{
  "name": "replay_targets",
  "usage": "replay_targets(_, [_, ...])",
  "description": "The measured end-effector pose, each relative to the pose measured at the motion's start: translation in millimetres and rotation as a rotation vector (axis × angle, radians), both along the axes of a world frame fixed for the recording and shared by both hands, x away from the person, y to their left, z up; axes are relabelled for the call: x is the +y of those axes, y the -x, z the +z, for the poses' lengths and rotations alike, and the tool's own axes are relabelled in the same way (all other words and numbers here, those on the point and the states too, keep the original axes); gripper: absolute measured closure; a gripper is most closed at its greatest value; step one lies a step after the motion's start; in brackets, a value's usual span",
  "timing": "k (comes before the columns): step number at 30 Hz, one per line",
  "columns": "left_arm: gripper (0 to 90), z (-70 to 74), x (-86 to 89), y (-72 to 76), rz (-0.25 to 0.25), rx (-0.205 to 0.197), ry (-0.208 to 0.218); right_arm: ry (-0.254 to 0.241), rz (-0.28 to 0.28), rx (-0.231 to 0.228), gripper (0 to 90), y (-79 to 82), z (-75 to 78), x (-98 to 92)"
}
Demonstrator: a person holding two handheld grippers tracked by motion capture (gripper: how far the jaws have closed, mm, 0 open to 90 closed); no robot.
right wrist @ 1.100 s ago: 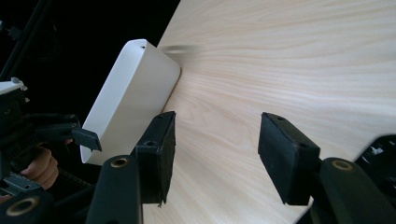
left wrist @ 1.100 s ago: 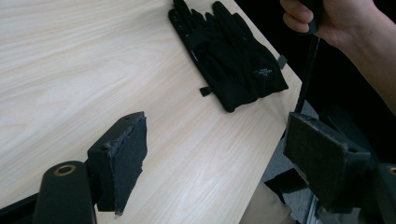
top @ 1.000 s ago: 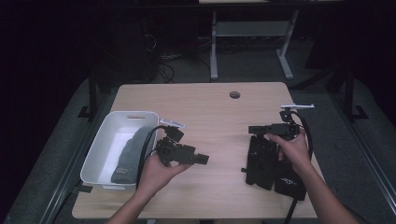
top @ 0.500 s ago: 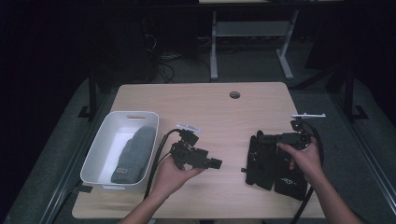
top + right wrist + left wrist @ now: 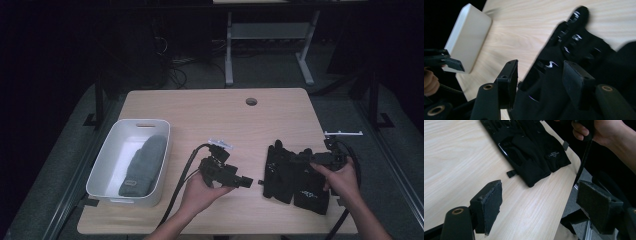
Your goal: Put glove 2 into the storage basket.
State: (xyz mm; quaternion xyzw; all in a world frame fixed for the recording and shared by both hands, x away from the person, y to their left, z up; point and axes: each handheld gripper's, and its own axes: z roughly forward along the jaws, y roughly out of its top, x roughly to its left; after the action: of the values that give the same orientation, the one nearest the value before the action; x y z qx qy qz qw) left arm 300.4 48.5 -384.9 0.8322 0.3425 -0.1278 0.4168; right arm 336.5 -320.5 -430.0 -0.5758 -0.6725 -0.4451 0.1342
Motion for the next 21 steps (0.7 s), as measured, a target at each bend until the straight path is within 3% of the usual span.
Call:
replay_targets(7, [20.8, -8.2, -11.1, 1.9, -0.007, 0.009, -0.004, 0.063, -0.011, -0.011, 46.0, 11.6, -7.1, -14.0])
replay_targets(14, [20.7, -13.5, -17.2, 3.1, -0.014, 0.012, -0.006, 0.163, -0.012, -0.032, 47.8, 23.2, -11.5, -24.4])
replay_targets(21, [20.4, -20.0, -19.7, 4.0, -0.021, 0.022, -0.009, 0.342, 0.026, -0.073, 50.2, 33.2, -17.9, -24.8])
